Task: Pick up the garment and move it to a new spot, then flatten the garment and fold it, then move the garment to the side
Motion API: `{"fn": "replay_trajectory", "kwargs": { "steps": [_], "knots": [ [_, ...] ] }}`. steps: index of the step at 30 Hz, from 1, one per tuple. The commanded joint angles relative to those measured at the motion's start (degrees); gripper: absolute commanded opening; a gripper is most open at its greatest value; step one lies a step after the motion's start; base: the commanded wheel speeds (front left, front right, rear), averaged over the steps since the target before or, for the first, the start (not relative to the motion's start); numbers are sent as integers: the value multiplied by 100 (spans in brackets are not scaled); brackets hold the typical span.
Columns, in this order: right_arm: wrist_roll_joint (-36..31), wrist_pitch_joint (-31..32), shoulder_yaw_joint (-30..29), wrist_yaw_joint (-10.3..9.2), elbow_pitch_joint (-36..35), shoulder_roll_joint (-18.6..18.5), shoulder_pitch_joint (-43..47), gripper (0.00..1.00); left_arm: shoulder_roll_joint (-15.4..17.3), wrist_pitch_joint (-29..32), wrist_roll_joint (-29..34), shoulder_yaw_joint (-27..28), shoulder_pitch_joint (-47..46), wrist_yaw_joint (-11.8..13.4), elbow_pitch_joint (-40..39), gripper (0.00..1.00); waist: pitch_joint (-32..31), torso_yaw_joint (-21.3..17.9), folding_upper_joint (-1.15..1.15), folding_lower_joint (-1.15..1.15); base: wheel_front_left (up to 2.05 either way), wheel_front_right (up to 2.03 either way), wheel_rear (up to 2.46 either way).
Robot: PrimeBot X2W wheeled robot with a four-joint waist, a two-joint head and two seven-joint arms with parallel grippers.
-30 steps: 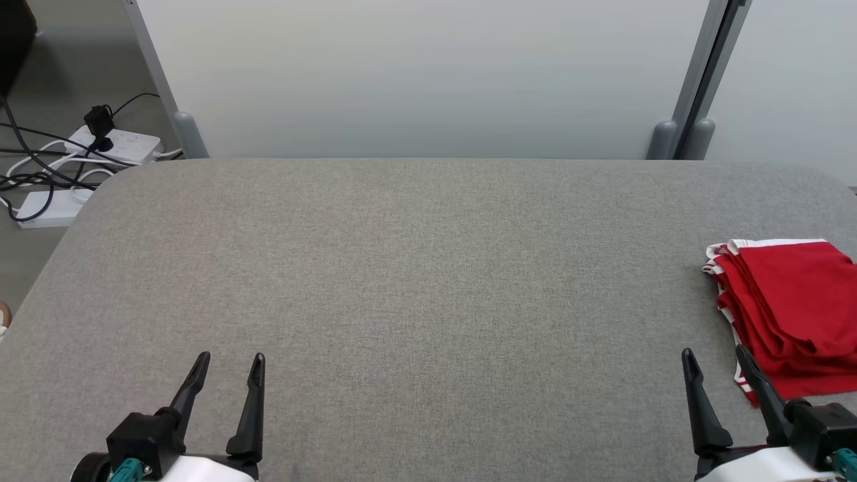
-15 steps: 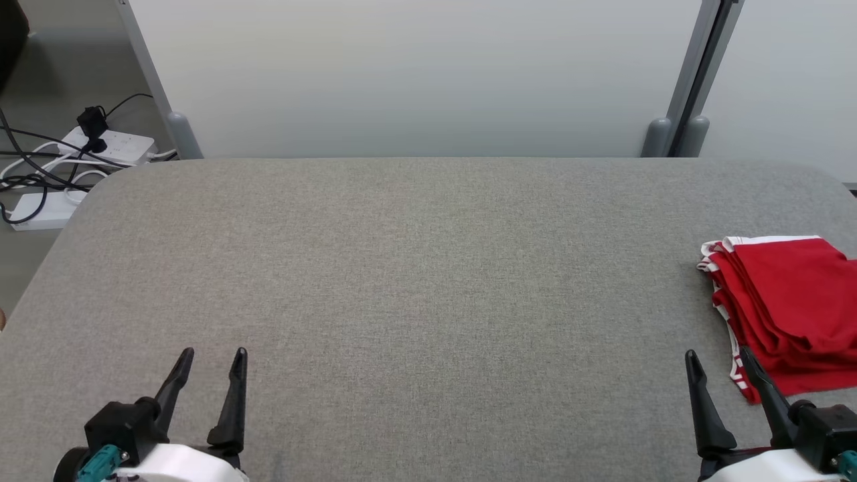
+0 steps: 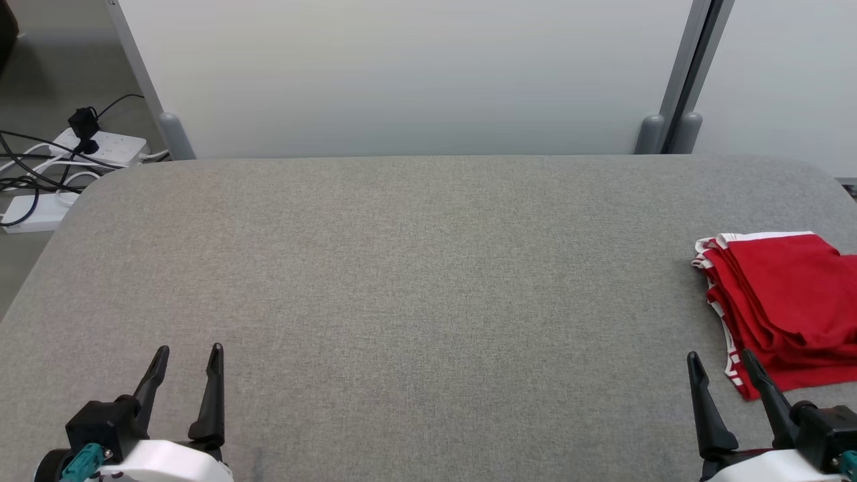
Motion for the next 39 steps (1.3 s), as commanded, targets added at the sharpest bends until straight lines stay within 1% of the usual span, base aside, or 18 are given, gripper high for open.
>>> {"fn": "replay_trajectory", "kwargs": {
  "steps": [1,10,15,16,20,22,26,31,39],
  "knots": [
    [10,3,80,-1,-95,-65,-154,100,146,-58,148,197,-308,7,-113,100,4,6,0,0,0,0,0],
    [18,12,81,-1,-74,-64,-152,100,184,-68,269,91,-315,-144,-86,100,7,18,0,0,0,0,0],
    [17,21,94,-1,-72,-64,-168,100,168,-69,238,99,-328,-152,-78,100,17,16,0,0,0,0,0],
    [2,27,-32,0,68,0,0,0,26,-4,236,-137,0,-137,33,0,17,16,0,0,0,0,0],
    [88,30,5,0,253,33,44,0,-128,24,170,-160,110,-154,181,0,20,14,0,0,0,0,0],
    [159,36,5,0,258,31,36,0,-144,40,122,-139,106,-168,182,0,21,14,0,1,0,0,0],
    [445,68,1,0,285,14,0,0,-205,104,-69,-51,91,-227,190,0,16,11,0,12,0,0,0],
    [797,105,-1,0,335,-5,-57,0,-282,184,-306,58,61,-302,215,0,32,8,0,1,0,0,0],
    [1349,163,-8,0,407,-29,-147,0,-405,311,-680,233,7,-425,263,0,47,3,0,0,0,0,0]
  ]
}}
